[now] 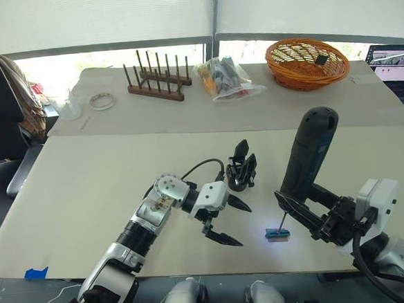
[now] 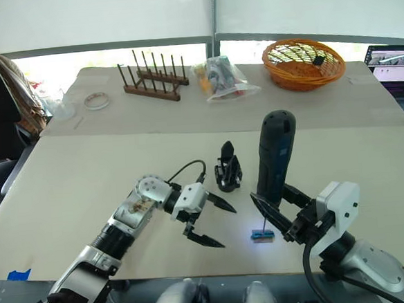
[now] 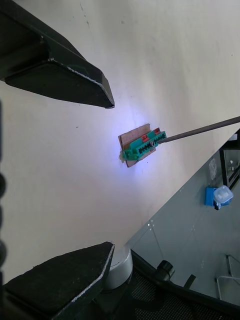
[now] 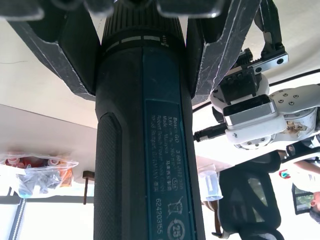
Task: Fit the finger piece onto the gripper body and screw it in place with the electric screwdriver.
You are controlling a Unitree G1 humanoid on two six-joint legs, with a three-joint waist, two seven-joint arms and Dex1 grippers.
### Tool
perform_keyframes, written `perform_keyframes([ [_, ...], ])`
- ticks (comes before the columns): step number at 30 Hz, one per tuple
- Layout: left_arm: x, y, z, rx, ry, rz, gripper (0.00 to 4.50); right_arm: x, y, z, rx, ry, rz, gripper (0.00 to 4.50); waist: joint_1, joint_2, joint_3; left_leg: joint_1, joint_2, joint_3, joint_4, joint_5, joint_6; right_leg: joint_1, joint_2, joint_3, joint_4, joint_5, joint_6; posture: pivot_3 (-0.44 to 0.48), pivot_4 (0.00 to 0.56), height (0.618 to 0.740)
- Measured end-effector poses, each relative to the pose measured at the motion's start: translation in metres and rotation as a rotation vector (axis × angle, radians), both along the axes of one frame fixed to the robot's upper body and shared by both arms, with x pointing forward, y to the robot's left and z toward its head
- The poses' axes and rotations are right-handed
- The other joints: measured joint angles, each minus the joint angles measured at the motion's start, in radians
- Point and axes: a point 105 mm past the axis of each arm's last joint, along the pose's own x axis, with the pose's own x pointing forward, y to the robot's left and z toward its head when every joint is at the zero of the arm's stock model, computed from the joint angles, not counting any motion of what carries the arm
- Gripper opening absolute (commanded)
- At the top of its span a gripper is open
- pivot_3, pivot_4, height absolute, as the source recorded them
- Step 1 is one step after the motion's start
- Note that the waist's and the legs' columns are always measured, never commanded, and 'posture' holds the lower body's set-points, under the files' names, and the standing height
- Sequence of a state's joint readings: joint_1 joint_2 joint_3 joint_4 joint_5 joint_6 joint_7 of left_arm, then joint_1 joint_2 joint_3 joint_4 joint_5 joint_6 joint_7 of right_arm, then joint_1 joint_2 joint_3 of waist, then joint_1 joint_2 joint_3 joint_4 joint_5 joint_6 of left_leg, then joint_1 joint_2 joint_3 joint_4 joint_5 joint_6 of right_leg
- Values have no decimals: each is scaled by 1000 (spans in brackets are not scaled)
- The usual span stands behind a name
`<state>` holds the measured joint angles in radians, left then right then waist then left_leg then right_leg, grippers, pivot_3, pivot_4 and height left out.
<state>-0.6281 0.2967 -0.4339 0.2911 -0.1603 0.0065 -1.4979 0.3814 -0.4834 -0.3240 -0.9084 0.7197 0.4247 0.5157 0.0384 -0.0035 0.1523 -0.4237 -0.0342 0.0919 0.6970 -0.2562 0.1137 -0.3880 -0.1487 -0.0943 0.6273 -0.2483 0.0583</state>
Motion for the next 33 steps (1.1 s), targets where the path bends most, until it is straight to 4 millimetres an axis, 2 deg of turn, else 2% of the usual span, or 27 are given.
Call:
perform_keyframes([
  [33,2,-2,2,-2,1,18,4500,-3,2,-5,0,37,27,1968,0,0,0,0,0,0,0,0,0,0,0,0,0,0,0,0,150,740],
])
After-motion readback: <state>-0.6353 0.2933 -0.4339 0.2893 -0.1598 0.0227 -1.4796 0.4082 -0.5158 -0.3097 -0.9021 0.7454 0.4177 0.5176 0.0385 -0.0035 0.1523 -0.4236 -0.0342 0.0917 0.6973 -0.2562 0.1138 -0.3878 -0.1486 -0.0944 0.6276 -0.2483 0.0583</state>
